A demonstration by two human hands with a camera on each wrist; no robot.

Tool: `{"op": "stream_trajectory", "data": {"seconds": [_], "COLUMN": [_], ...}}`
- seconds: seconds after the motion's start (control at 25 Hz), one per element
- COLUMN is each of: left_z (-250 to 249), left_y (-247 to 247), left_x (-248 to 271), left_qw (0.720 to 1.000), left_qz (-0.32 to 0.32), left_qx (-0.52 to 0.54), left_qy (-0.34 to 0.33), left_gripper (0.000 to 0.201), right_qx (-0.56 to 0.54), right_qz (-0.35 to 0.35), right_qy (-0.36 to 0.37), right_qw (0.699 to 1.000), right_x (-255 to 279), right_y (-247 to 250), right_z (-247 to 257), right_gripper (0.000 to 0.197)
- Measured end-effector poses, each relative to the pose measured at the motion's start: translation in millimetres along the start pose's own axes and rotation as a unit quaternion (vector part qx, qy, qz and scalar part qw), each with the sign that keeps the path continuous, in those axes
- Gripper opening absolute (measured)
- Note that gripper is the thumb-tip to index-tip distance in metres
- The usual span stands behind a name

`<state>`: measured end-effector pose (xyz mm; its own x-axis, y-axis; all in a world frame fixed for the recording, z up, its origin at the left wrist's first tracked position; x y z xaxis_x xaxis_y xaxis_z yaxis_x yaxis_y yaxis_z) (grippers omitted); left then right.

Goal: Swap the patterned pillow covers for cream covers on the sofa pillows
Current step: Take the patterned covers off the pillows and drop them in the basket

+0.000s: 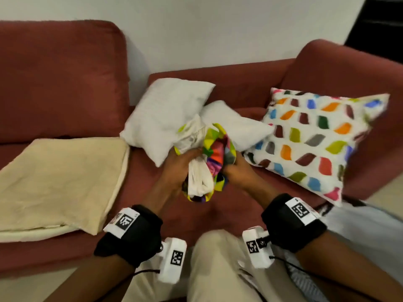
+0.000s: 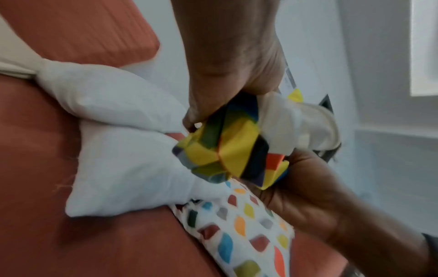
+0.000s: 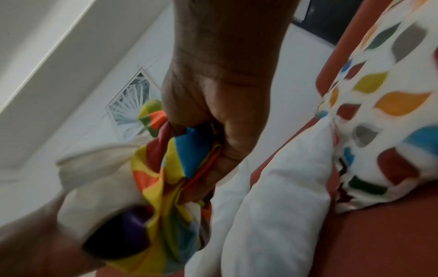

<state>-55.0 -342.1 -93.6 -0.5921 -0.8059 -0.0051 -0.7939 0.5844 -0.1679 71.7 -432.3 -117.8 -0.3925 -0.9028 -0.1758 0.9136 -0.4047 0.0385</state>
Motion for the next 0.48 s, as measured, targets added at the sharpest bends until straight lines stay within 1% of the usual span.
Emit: {"op": "stream_trajectory", "data": {"seconds": [0.04,0.08,0.12,0.16,0.2,0.24,0.28,0.32,0.4,0.44,0.48], "left_z": [9.6,18.3,31.4,39.9,48.0,57.9,66.0,75.4,96.0,108.6,116.9], "left_y": [-25.3,-54.5,-79.8,-102.8,-123.6,-149.1,-175.9,-200.3,-236.7,-249.6,-257.6], "left_x": [4.1,9.9,12.3,17.4,20.9,26.3,33.9,41.4,51.7,54.7,56.1], "left_qw": [0.999,0.995,0.989,0.984,0.976,0.965,0.948,0.926,0.869,0.841,0.824], "left_qz": [0.040,0.089,0.137,0.169,0.205,0.251,0.305,0.362,0.466,0.504,0.521], "left_qx": [-0.026,-0.033,-0.048,-0.062,-0.070,-0.076,-0.084,-0.106,-0.165,-0.197,-0.222], "left_qy": [-0.007,-0.006,-0.004,-0.006,-0.011,-0.009,-0.007,0.003,0.011,0.007,-0.005], "left_gripper": [0.031,0.037,0.044,0.050,0.054,0.055,0.054,0.053,0.056,0.058,0.061], "right_qx": [-0.039,-0.107,-0.185,-0.265,-0.300,-0.288,-0.246,-0.199,-0.127,-0.095,-0.058], "right_qz": [-0.035,-0.051,-0.054,-0.050,-0.069,-0.107,-0.152,-0.205,-0.305,-0.351,-0.395], "right_qy": [-0.019,-0.051,-0.079,-0.093,-0.092,-0.090,-0.091,-0.100,-0.113,-0.116,-0.111], "right_qw": [0.998,0.992,0.978,0.958,0.947,0.947,0.953,0.953,0.937,0.924,0.910], "right_x": [15.1,31.7,49.2,67.4,82.5,101.1,117.1,134.8,170.2,190.4,208.5], "right_y": [25.2,48.7,74.2,93.4,110.1,127.6,146.8,164.8,203.7,227.0,244.6], "right_z": [5.9,12.8,14.5,20.3,19.5,16.9,7.4,-0.3,-29.1,-46.9,-58.4], "right_gripper": [0.046,0.041,0.040,0.034,0.024,0.020,0.018,0.020,0.028,0.030,0.033]}}
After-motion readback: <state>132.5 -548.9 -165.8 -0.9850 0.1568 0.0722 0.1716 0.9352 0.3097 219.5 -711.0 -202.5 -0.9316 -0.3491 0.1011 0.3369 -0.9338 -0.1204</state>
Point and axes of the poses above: each hand's wrist, its own x-axis away from the middle knuckle, its own y-axis out of the back of the hand, z = x × y, the point moved 2 cm from there along -x, towards the middle knuckle, and after that the axes turned 3 degrees about -x, right-handed, at the moved point
